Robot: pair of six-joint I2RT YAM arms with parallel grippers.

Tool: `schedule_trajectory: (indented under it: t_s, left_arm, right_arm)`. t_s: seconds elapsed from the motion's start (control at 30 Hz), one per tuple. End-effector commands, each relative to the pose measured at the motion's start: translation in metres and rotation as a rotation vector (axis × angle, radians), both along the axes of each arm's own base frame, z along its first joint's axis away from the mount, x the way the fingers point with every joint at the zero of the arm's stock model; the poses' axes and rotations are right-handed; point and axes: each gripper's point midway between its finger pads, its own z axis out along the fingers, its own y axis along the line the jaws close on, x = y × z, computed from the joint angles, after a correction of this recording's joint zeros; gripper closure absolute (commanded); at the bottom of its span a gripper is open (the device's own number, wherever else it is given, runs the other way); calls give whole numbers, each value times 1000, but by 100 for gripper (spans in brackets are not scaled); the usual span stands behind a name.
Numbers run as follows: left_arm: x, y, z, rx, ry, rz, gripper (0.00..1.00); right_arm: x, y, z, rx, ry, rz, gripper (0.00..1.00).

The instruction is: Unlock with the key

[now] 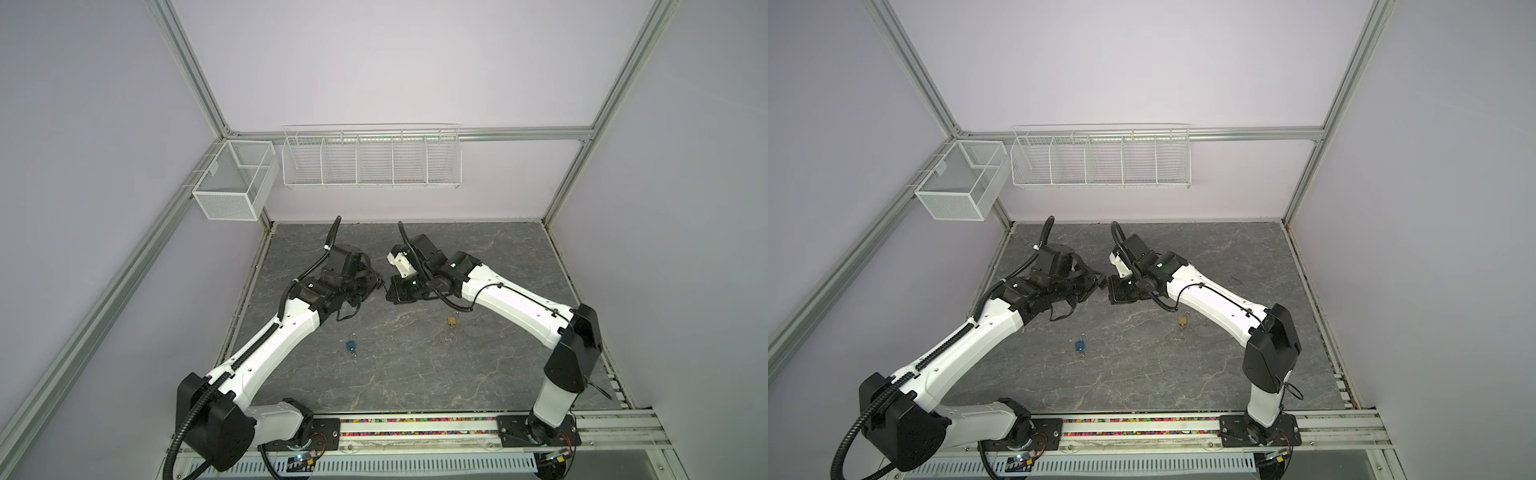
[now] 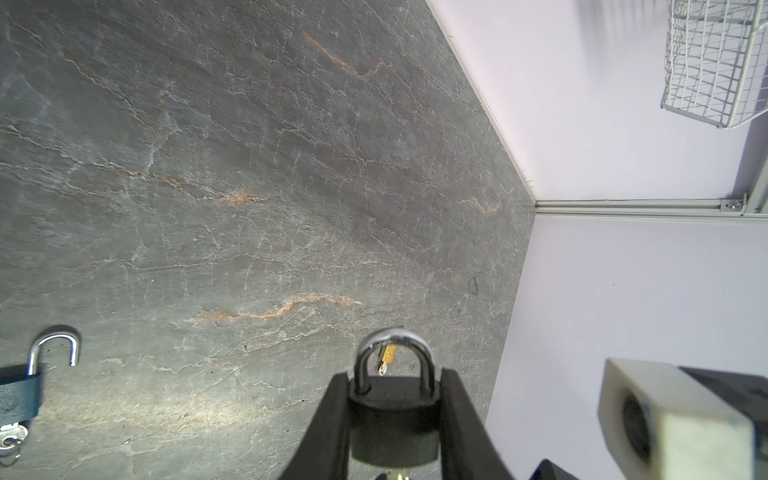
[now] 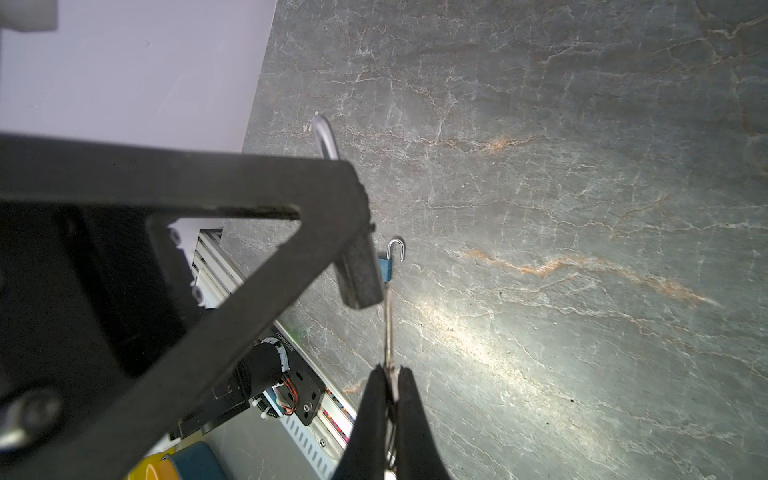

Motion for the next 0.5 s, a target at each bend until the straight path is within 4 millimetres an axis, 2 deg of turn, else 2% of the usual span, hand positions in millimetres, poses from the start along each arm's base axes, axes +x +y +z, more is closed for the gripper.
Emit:
schedule_trajectory:
  t_s: [0.0, 0.17, 0.47]
  left_arm:
    - [2, 2, 13, -10, -38, 2, 100]
    - [5, 5, 16, -11, -43, 9, 100]
    - [-1, 6, 15, -23, -37, 11, 100]
  right_arm:
    - [-1, 6, 18, 42, -20, 18, 93]
    - [-6, 12, 12, 43, 4, 29, 94]
    - [3, 9, 7, 27, -9, -4, 93]
